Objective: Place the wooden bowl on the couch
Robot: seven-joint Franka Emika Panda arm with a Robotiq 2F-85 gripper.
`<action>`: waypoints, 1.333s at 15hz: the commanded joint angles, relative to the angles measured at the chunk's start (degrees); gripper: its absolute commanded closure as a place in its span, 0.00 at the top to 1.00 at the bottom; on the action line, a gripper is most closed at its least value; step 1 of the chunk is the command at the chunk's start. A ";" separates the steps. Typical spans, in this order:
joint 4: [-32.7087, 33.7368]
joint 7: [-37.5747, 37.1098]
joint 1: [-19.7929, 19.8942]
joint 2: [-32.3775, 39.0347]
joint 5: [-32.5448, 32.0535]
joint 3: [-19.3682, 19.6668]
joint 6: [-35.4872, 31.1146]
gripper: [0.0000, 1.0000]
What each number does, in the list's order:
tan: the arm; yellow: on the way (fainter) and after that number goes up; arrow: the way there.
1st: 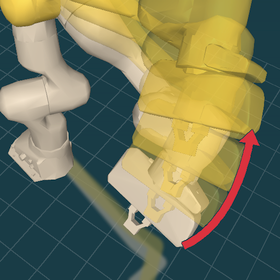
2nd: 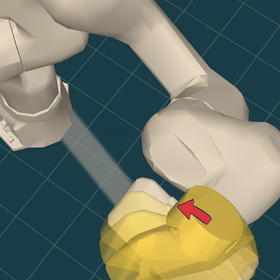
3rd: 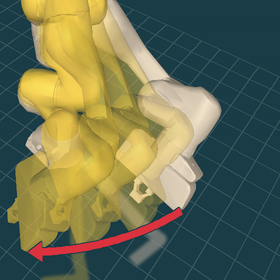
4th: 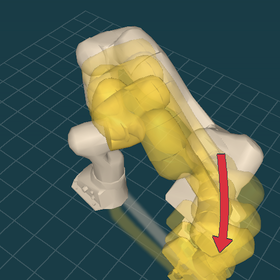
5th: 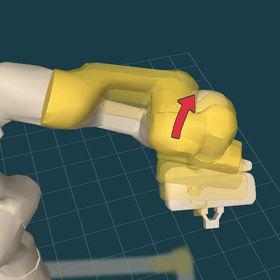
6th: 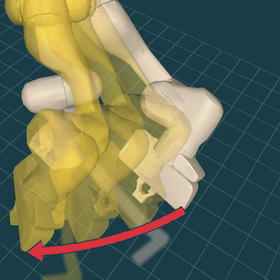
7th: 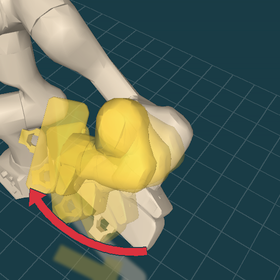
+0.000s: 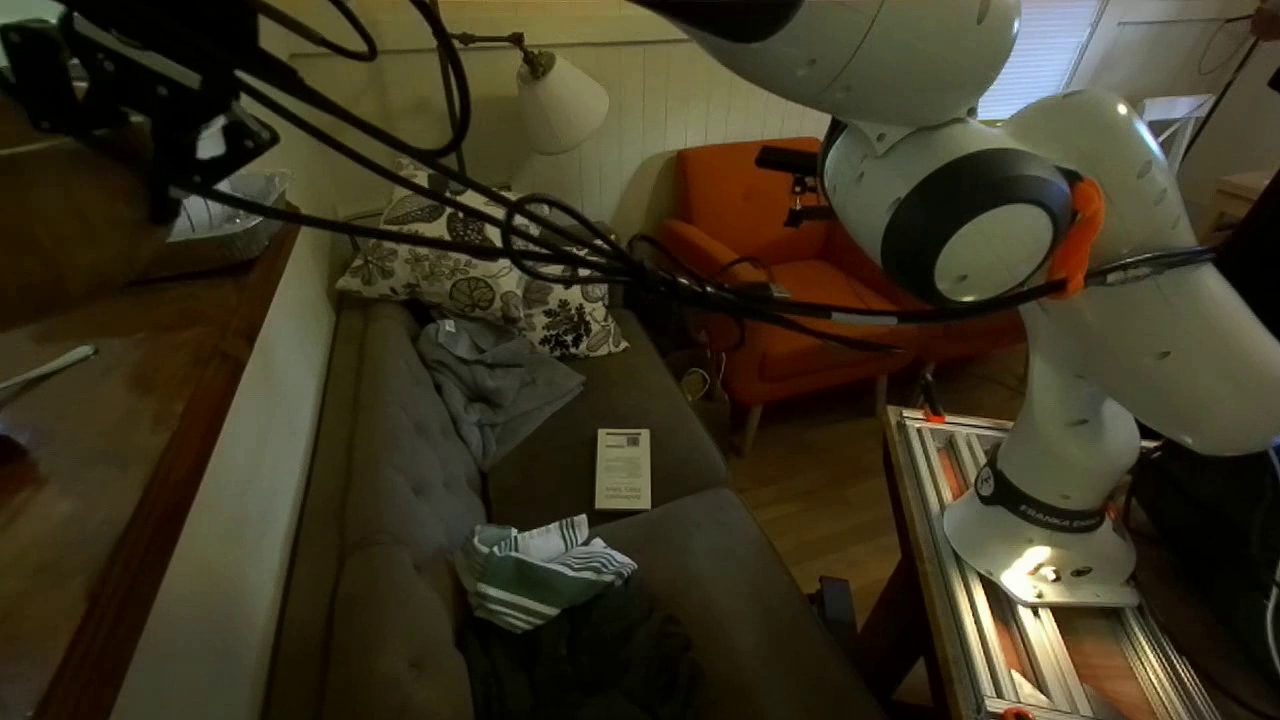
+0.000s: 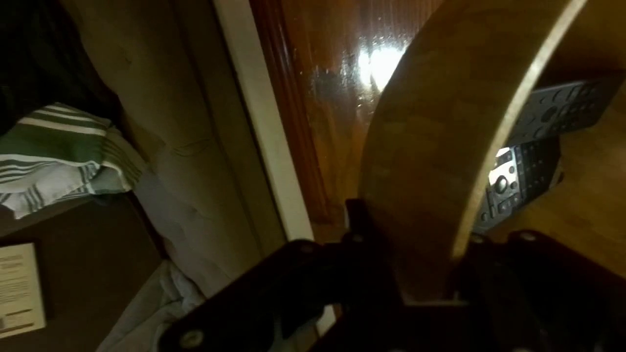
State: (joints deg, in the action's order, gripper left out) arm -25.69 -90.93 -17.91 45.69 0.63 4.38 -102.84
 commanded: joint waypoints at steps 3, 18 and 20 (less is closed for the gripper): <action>-0.26 -15.92 -1.56 -2.28 -4.55 2.08 8.77 0.04; 5.38 -35.13 -3.29 4.59 -5.77 -0.08 32.53 0.16; 5.39 -35.08 -3.15 4.67 -5.76 -0.07 32.52 0.04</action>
State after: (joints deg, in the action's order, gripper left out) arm -26.92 -126.19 -21.84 46.84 -4.40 5.51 -73.41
